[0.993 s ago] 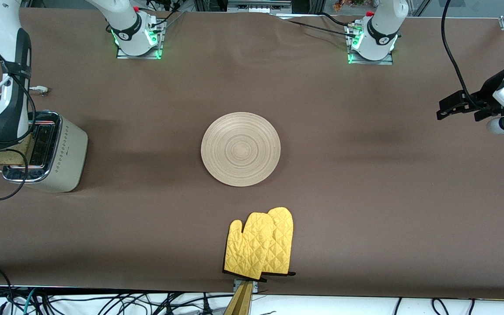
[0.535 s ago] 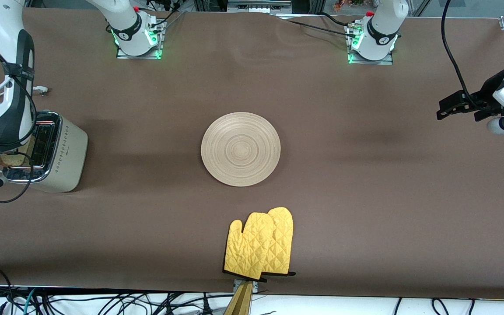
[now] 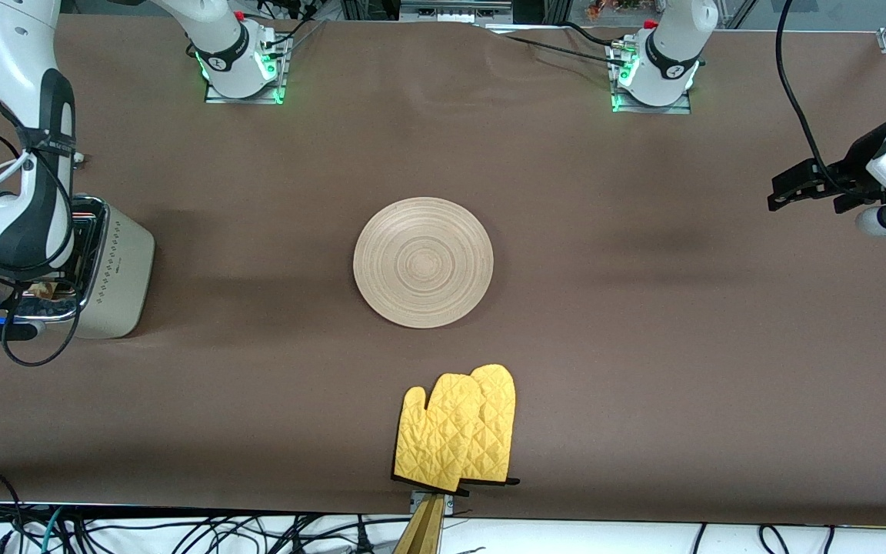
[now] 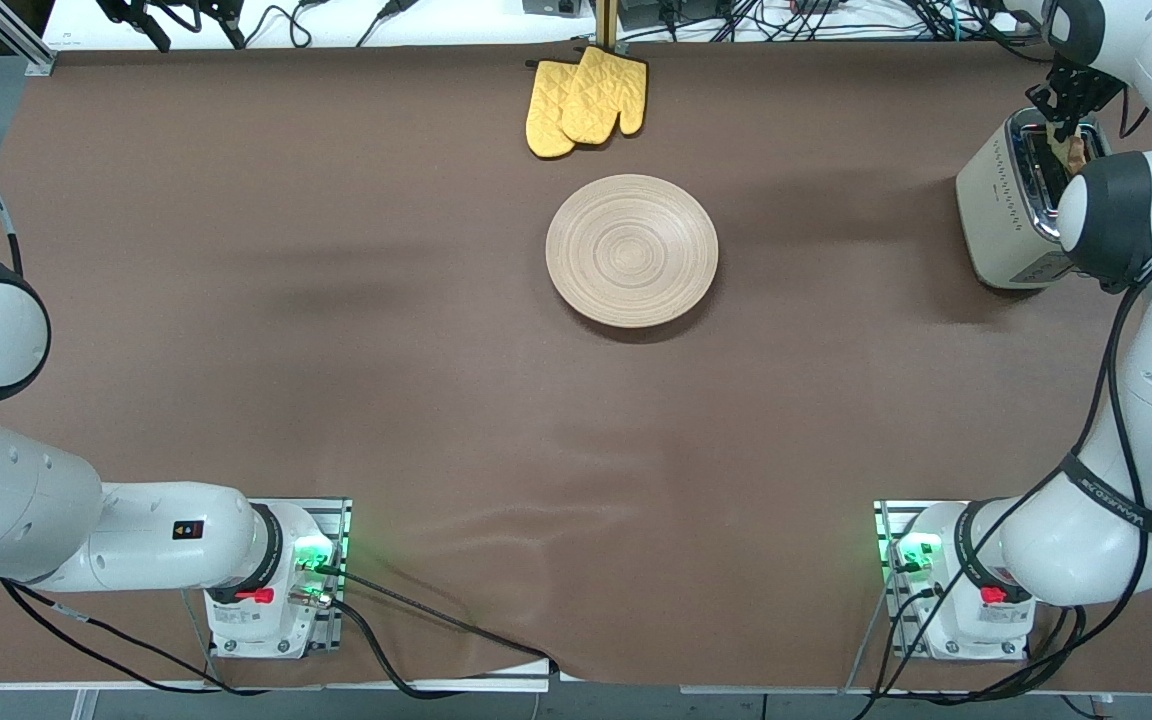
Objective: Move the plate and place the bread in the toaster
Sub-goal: 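Lower the bread into a toaster slot with the right gripper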
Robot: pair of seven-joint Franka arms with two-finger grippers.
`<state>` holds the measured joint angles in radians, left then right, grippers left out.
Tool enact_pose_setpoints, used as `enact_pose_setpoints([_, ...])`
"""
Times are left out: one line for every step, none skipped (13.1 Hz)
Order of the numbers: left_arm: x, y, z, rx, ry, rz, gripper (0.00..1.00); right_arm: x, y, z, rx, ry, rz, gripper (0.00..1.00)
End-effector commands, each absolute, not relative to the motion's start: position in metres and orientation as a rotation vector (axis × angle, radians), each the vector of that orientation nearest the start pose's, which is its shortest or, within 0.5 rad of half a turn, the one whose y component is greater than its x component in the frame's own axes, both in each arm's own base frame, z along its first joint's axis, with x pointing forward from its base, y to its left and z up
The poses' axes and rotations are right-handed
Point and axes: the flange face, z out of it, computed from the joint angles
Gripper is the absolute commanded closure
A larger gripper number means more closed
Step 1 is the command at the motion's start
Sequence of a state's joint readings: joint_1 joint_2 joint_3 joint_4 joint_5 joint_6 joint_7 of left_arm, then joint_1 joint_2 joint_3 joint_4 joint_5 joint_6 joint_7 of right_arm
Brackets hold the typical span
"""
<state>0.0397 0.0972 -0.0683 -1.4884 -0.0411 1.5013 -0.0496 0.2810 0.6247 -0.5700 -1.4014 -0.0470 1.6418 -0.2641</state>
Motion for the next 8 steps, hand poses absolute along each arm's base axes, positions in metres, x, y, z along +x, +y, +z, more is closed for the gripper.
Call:
enact_pose_setpoints([0.578,-0.017,0.608,-3.175,0.004,0.118,0.0,0.665,-0.139,0.357,-3.362,-0.024,0.625,1.0])
enact_pose_setpoints([0.578,-0.017,0.608,-3.175,0.004,0.118,0.0,0.662,-0.147,0.36,-3.354,-0.05,0.64,1.0])
enact_pose_setpoints([0.578,-0.017,0.608,-3.176,0.006,0.118,0.0,0.658,-0.159,0.366,-3.346,-0.072,0.648,1.0])
enact_pose_setpoints([0.578,-0.017,0.608,-3.176,0.007,0.118,0.0,0.656,-0.168,0.369,-3.345,-0.081,0.653,1.0])
enact_pose_setpoints([0.578,-0.017,0.608,-3.175,0.004,0.118,0.0,0.654,-0.176,0.371,-3.347,-0.08,0.657,1.0])
enact_pose_setpoints([0.578,-0.017,0.609,-3.176,0.004,0.116,0.0,0.652,-0.181,0.371,-3.345,-0.078,0.66,1.0])
enact_pose_setpoints([0.578,-0.017,0.608,-3.175,0.004,0.118,0.0,0.651,-0.185,0.371,-3.343,-0.067,0.661,1.0])
enact_pose_setpoints([0.578,-0.017,0.608,-3.176,0.006,0.118,0.0,0.651,-0.186,0.37,-3.342,-0.065,0.664,1.0])
